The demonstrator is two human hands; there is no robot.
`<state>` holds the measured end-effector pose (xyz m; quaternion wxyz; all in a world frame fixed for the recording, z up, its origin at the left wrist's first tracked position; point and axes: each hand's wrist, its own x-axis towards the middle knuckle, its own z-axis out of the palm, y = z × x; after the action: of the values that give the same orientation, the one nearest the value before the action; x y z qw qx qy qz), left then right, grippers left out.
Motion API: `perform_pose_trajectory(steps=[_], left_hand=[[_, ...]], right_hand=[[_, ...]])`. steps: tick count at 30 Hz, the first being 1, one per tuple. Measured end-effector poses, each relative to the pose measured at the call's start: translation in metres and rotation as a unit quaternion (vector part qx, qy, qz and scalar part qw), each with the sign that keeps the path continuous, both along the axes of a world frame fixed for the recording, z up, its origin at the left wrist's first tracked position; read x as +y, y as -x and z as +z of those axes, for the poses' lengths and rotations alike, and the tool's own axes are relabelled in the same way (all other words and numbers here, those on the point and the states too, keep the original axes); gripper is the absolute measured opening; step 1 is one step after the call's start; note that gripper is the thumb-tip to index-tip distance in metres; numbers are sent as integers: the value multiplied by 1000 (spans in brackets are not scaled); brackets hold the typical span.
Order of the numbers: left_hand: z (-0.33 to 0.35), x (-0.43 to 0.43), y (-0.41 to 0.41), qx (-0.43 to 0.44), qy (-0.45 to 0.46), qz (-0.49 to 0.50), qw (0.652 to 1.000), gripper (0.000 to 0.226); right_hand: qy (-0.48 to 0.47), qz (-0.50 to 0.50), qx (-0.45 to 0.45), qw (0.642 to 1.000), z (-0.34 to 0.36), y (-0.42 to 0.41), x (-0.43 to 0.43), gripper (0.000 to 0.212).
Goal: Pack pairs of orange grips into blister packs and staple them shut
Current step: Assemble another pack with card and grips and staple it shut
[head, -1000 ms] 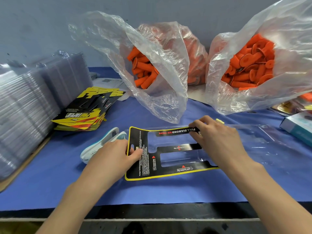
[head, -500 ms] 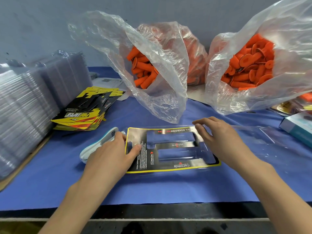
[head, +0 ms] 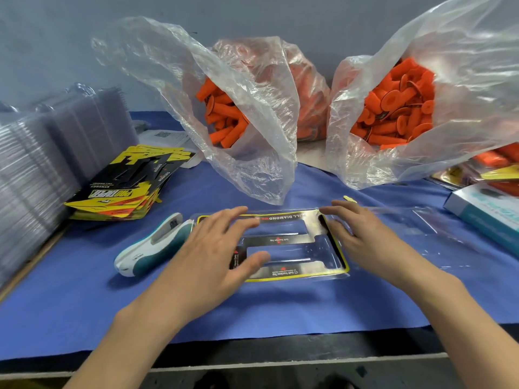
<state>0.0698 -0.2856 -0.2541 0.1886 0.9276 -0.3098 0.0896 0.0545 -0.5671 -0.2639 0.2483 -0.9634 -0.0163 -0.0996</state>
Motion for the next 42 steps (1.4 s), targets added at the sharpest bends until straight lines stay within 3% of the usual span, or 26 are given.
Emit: perform_pose_trajectory(steps=[8,14,20,26,36,39,42], left_hand=[[-11,-21,-7,89,-77,3,993,83],[-19,-11,-10,88,-85,15,992,85],[-15,-4,-12,115,-26,23,993,82],[-15,1,-14,111,-21,54,992,80],[-9,1,-13,105,-39,63,992,82],[-3,-3,-10,46,-26,28,998,71],[4,-21,0,-5,47,-78,996,45]], right_hand=[[80,-20,56,995,1,3,6,40],[116,-12,96,989,2,1,7,47],[85,-10,84,993,-3,-2,4,41],[99,-9,81,992,-5,-3,3,39],[51,46,157,985,2,2,0,51],[49,52,141,987,2,4,-3,50],[56,48,137,988,1,4,-1,50]])
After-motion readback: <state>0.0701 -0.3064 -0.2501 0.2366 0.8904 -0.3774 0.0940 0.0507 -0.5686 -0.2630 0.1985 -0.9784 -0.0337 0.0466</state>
